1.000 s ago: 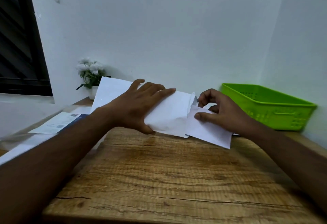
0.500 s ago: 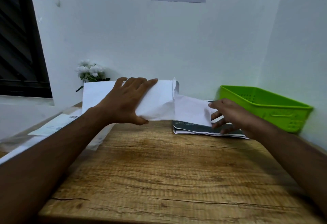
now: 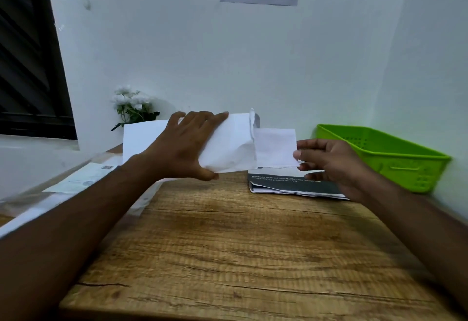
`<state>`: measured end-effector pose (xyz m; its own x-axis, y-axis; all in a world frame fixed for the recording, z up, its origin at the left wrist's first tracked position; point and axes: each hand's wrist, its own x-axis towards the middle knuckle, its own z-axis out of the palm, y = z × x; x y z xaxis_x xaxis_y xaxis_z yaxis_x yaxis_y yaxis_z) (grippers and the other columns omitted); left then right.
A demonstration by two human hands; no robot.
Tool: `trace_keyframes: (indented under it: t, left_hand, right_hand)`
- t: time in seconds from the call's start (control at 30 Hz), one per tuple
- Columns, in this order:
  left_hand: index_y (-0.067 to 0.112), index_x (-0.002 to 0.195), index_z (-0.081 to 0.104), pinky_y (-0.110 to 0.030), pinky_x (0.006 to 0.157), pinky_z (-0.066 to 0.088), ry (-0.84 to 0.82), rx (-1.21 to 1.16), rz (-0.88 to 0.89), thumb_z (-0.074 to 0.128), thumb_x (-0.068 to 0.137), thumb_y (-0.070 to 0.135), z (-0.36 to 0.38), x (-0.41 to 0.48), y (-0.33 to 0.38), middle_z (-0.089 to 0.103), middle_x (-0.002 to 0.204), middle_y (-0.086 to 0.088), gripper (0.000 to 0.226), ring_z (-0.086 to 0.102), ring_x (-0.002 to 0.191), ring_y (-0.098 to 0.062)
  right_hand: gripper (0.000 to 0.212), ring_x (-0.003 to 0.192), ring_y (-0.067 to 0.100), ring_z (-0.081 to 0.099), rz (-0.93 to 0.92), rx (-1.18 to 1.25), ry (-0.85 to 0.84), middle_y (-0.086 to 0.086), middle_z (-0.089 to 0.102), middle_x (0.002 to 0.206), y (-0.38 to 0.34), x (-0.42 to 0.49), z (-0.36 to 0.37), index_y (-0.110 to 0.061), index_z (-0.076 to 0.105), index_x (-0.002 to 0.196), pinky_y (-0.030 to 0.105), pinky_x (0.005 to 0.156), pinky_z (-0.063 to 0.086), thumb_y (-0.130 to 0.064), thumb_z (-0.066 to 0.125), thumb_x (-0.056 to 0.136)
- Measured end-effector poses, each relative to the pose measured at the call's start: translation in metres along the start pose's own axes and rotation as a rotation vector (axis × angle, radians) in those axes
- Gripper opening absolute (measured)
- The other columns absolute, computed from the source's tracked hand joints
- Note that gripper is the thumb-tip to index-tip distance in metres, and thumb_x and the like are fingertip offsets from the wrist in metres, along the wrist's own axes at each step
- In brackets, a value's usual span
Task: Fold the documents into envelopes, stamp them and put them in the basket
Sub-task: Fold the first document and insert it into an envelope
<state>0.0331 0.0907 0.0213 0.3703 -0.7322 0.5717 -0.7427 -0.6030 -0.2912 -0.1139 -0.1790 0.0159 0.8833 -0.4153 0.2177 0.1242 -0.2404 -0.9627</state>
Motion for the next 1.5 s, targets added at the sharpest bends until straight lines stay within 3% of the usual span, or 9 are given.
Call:
trace_keyframes:
  t: [0.4,0.6,0.87,1.1,1.37,1.5]
  left_hand:
    - [0.021,0.151,0.013,-0.046,0.104,0.026,-0.014,-0.010,0.020,0.055,0.053,0.079,0.002,0.001,0.008,0.038,0.137,-0.002,0.121,0.038,0.124,-0.022]
    - [0.022,0.151,0.011,-0.047,0.109,0.023,-0.026,-0.038,0.049,0.056,0.053,0.077,0.001,0.001,0.019,0.037,0.139,-0.002,0.121,0.035,0.127,-0.021]
    - [0.023,0.152,0.008,-0.047,0.112,0.019,-0.028,-0.041,0.054,0.057,0.054,0.076,0.001,0.001,0.023,0.034,0.141,-0.001,0.122,0.032,0.129,-0.020]
    - [0.023,0.152,0.007,-0.048,0.113,0.018,-0.020,-0.057,0.057,0.056,0.053,0.078,0.001,0.001,0.028,0.034,0.142,-0.002,0.123,0.032,0.131,-0.021]
    - [0.023,0.152,0.001,-0.049,0.115,0.014,-0.041,-0.052,0.059,0.059,0.056,0.079,0.001,0.001,0.030,0.029,0.145,-0.002,0.126,0.027,0.134,-0.021]
    - [0.021,0.153,-0.008,-0.049,0.116,0.007,-0.065,-0.049,0.051,0.061,0.059,0.078,0.002,0.000,0.031,0.023,0.149,-0.003,0.129,0.021,0.137,-0.020]
  right_hand:
    - [0.015,0.063,0.011,0.071,-0.096,-0.031,-0.041,0.000,0.077,0.084,-0.003,-0.009,0.012,-0.017,0.070,0.093,0.022,0.055,0.046,-0.011,0.076,0.080]
    - [0.015,0.055,0.009,0.066,-0.147,-0.078,-0.023,-0.001,0.077,0.081,-0.004,-0.014,0.018,-0.016,0.071,0.091,0.023,0.052,0.038,-0.014,0.079,0.078]
    - [0.014,0.048,0.010,0.063,-0.179,-0.118,-0.038,-0.003,0.077,0.079,-0.001,-0.015,0.022,-0.015,0.075,0.090,0.017,0.046,0.038,-0.017,0.080,0.077]
    - [0.010,0.042,0.001,0.045,-0.232,-0.130,-0.011,0.000,0.068,0.073,0.002,-0.014,0.027,-0.017,0.079,0.086,0.012,0.043,0.035,-0.016,0.081,0.076]
    - [0.008,0.045,-0.001,0.048,-0.248,-0.186,0.005,-0.006,0.063,0.073,0.004,-0.013,0.027,-0.025,0.076,0.080,0.013,0.046,0.036,-0.018,0.080,0.077]
    - [0.009,0.057,0.006,0.064,-0.180,-0.082,0.040,-0.006,0.067,0.086,0.003,-0.013,0.029,-0.019,0.063,0.089,0.021,0.045,0.043,-0.022,0.071,0.087]
